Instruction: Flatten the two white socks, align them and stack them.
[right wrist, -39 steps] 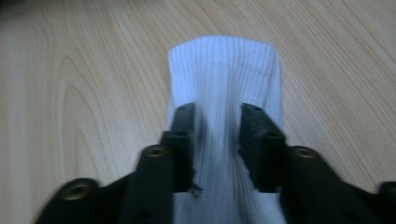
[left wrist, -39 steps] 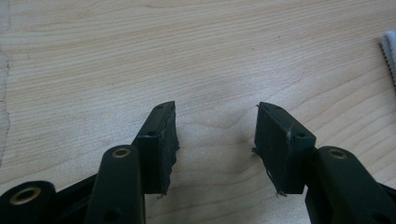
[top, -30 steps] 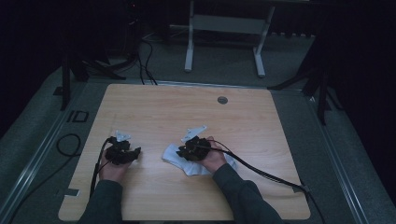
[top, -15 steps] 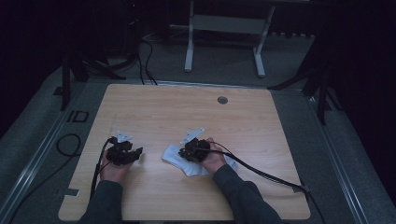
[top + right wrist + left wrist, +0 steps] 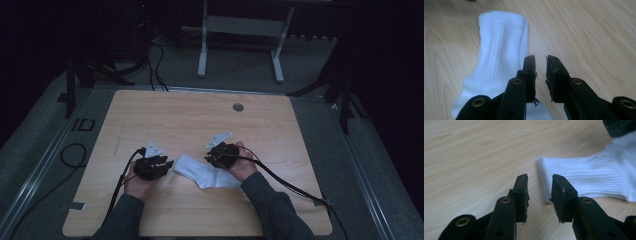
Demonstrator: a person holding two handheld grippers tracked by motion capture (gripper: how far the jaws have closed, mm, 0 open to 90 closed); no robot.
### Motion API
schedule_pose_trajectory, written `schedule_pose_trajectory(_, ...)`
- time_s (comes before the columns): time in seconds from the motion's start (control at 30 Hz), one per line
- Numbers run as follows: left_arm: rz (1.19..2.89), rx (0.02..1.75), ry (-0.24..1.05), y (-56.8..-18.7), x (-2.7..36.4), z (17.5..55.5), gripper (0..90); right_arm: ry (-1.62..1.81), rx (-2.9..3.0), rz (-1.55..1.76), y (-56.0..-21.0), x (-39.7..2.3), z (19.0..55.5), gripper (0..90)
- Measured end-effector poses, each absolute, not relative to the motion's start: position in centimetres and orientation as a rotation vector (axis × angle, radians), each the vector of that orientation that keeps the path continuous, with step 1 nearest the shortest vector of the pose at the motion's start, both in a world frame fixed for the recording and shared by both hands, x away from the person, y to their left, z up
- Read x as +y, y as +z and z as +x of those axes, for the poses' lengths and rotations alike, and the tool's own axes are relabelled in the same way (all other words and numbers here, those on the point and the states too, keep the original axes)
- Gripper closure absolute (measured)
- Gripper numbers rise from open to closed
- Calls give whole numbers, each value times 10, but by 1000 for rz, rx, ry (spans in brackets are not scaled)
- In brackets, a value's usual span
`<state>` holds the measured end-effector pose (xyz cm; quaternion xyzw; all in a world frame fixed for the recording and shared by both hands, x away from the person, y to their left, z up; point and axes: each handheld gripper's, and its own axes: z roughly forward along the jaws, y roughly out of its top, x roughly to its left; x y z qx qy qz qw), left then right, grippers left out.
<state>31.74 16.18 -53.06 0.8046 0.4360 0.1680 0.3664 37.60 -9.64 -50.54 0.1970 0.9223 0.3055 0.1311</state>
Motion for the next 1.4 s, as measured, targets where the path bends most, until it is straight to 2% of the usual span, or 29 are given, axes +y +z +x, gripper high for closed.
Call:
schedule_pose_trajectory(0.23,2121,1071,409,-537,142,321,775,808,2638,676,-499,-139,371,732)
schedule_pose_trajectory(0.63,2165,1072,422,-546,133,325,806,770,2620,873,-506,-194,358,655)
schedule_pose_trajectory(0.7,2171,1069,426,-547,132,325,810,754,2625,877,-509,-197,355,688)
schedule_pose_trajectory(0.83,2177,1069,435,-547,132,324,819,683,2629,872,-514,-201,351,879)
schedule_pose_trajectory(1.17,2188,1070,438,-548,133,322,837,729,2604,950,-515,-226,344,886)
schedule_pose_trajectory(1.4,2192,1077,429,-547,132,321,836,793,2566,888,-510,-218,347,883)
